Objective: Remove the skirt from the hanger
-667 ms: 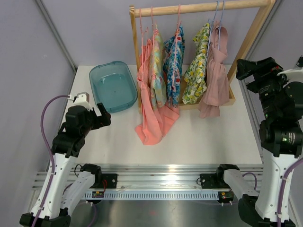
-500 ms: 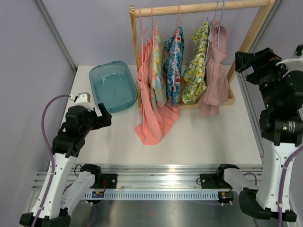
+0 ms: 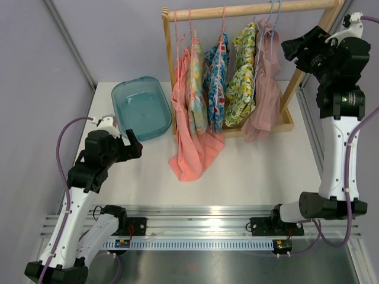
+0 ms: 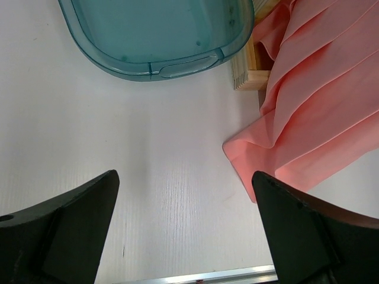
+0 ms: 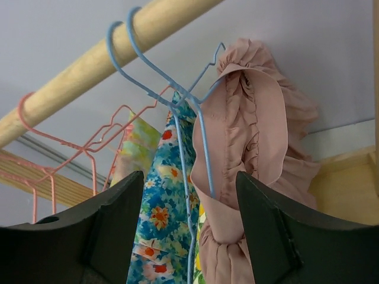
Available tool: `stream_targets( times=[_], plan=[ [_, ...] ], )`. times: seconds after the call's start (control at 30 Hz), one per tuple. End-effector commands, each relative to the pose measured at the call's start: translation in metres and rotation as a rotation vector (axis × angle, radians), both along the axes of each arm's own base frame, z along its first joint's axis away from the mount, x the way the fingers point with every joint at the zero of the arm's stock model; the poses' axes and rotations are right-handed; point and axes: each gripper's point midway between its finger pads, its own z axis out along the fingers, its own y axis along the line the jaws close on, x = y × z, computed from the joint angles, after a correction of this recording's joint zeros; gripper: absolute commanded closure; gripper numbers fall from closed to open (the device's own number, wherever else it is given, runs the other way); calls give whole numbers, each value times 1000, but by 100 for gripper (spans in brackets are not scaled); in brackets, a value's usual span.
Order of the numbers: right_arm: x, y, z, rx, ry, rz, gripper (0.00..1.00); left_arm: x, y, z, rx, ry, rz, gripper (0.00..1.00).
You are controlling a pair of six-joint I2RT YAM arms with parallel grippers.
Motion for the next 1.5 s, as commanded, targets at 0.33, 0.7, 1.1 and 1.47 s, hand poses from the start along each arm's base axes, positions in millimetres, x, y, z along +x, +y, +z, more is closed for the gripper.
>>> stream_targets(
  times=[0.33, 0.7, 1.1, 1.47],
  plan=[
    [52, 45, -26, -77, 79, 122, 30, 9, -9, 6, -5, -29, -54, 1],
    [78, 43, -39, -129, 105, 68, 34, 9, -8, 5, 1, -24, -47, 1],
    [79, 31, -31, -148, 79, 0, 41, 10, -9, 2, 2, -10, -51, 1],
    [101, 35, -30, -134, 76, 8, 64, 11, -8, 0, 5, -4, -46, 1]
  ],
)
